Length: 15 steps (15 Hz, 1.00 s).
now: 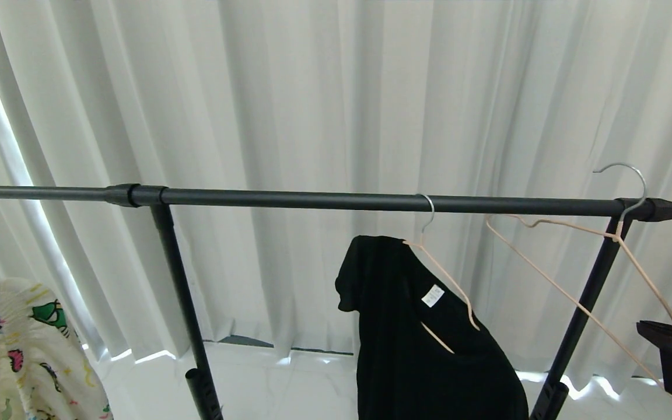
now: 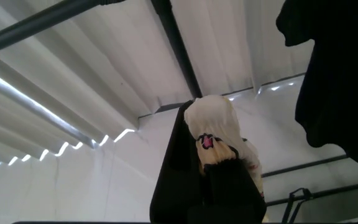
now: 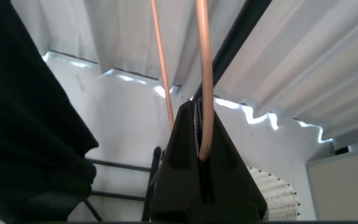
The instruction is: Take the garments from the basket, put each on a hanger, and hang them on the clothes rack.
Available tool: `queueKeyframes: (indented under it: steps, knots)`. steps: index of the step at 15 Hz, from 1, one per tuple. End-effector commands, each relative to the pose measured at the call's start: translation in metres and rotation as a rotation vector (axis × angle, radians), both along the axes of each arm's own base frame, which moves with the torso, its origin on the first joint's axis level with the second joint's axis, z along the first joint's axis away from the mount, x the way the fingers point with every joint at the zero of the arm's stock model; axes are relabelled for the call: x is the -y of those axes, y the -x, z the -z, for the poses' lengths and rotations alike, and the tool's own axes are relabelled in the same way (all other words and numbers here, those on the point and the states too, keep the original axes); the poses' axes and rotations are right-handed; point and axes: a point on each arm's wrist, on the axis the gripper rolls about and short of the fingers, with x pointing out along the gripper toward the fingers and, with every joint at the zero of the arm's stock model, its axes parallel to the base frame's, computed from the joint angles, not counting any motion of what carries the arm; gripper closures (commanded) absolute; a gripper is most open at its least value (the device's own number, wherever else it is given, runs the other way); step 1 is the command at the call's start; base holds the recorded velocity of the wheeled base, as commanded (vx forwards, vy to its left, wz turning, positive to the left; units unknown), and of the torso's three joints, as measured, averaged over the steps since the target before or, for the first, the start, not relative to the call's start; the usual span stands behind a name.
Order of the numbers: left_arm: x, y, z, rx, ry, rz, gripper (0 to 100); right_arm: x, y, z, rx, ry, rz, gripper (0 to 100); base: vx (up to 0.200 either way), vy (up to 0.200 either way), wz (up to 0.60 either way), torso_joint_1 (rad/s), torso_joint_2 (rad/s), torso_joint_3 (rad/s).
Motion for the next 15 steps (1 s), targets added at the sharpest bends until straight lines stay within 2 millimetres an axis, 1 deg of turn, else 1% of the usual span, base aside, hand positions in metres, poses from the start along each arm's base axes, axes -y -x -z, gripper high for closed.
queueKeyframes:
  steps: [1, 5, 13, 15]
  knots:
    - [0.0, 0.0001, 0.0, 0.001, 0.0, 0.001, 100, 0.0011, 0.0039, -0.0021, 0.016, -0.004, 0.0, 100, 0.0, -0.2, 0.0, 0.002, 0.0, -0.002]
    - [0.0001, 0.0001, 0.0, 0.001, 0.0, 0.002, 100, 0.0009, 0.0039, -0.0021, 0.015, -0.005, -0.006, 100, 0.0, -0.2, 0.0, -0.004, 0.0, 0.005]
    - [0.001, 0.0002, 0.0, 0.0, 0.005, 0.018, 100, 0.0005, 0.004, -0.002, 0.013, -0.014, -0.024, 100, 0.0, 0.0, 0.0, 0.0, 0.0, 0.0]
    - [0.001, 0.0002, 0.0004, -0.001, 0.005, 0.018, 100, 0.001, 0.0066, -0.0023, 0.011, -0.014, -0.027, 100, 0.0, 0.0, 0.0, 0.0, 0.0, 0.0]
